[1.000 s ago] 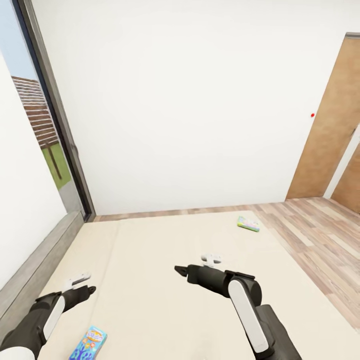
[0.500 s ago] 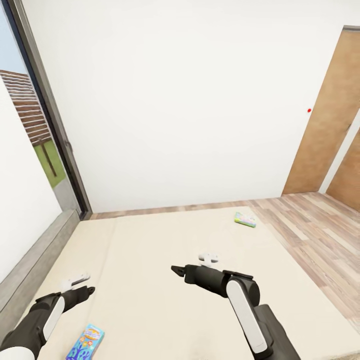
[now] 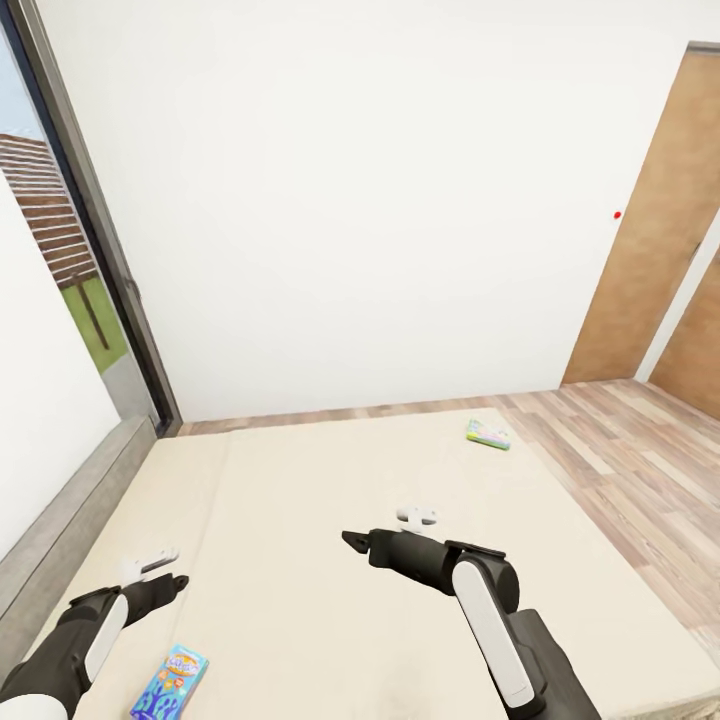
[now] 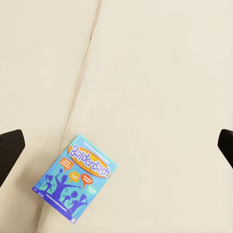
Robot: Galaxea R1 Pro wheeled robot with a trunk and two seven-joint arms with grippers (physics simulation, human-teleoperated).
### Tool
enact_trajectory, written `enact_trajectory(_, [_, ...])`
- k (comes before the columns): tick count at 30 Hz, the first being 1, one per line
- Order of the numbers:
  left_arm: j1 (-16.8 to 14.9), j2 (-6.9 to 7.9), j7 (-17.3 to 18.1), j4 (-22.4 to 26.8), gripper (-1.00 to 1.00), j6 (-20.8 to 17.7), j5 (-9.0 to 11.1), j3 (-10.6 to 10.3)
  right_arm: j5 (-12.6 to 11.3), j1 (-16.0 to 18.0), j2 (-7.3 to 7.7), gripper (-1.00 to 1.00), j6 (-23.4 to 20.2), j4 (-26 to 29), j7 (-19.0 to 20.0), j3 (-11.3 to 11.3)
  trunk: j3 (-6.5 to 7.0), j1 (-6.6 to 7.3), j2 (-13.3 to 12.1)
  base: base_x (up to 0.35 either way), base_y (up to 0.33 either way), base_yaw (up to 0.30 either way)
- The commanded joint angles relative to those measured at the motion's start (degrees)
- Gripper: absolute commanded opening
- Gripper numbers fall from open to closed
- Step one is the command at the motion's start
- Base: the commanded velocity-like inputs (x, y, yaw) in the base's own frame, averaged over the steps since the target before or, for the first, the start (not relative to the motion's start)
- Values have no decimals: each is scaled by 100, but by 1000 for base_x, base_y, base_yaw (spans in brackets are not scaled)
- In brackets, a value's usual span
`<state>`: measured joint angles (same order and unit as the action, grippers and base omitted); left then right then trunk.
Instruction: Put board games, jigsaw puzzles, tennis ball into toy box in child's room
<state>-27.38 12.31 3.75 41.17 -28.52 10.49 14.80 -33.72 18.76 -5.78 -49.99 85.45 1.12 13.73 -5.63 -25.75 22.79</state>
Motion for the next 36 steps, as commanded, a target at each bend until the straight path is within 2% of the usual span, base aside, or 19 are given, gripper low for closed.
enact_trajectory(1, [-4, 0, 21, 6, 100, -35, 17, 19, 11, 5, -2, 100, -25, 5, 12, -4, -14, -4, 13, 0, 0, -3])
enact_trajectory(7, [-4, 5, 21, 6, 100, -32, 18, 22, 8, 5, -2, 100, -21, -6, 9, -1, -16, -4, 13, 0, 0, 70])
enact_trajectory(21, [-4, 1, 21, 5, 100, -31, 21, 22, 24, 4, -6, 100, -20, -5, 6, 2, -17, -4, 13, 0, 0, 209])
enact_trajectory(36, [-4, 0, 24, 5, 100, -30, 15, 23, 42, 4, -4, 100, 133, -17, 10, 75, -17, -4, 13, 0, 0, 20])
